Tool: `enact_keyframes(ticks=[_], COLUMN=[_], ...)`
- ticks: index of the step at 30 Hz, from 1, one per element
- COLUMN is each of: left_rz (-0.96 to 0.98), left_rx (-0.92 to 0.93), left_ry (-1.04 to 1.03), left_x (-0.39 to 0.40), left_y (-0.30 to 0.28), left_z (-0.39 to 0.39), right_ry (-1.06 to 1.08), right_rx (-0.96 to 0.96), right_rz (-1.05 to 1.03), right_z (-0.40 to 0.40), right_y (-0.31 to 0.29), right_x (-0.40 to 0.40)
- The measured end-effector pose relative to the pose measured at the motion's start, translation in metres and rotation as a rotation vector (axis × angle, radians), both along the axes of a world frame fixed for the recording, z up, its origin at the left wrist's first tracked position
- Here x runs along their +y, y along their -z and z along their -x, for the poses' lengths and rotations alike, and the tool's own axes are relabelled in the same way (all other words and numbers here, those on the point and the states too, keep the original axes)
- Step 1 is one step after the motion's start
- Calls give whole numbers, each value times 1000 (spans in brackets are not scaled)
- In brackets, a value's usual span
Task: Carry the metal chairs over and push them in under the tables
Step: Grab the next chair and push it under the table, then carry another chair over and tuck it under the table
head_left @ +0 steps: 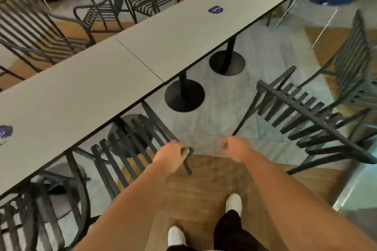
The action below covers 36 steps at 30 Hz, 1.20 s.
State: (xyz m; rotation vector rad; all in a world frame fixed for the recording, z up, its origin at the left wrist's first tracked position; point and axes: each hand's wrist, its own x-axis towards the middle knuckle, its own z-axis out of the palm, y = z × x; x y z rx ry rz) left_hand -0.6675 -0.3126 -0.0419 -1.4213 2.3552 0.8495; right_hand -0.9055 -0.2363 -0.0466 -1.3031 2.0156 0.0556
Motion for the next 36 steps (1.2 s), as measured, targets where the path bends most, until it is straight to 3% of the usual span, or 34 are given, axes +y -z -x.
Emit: enact_keyframes(ticks=[8, 14, 22, 29, 36], left_rz=[-72, -88, -55, 16, -54], left_rx=[13, -5, 47, 126, -97], left_ry=[139, 318, 511, 789, 1100], left_x=[10, 24, 2, -21, -57], left_y=[9, 8, 9, 21, 50], left_z=[177, 284, 410, 510, 565], right_ry=[97, 183, 388, 561, 780], right_rx=[129, 172, 180, 141, -130], right_rz=[-71, -74, 84, 2, -167], right_z=[190, 282, 357, 400, 421], right_y=[-9, -14, -4, 12, 35], right_x=[48, 77, 100, 115, 103])
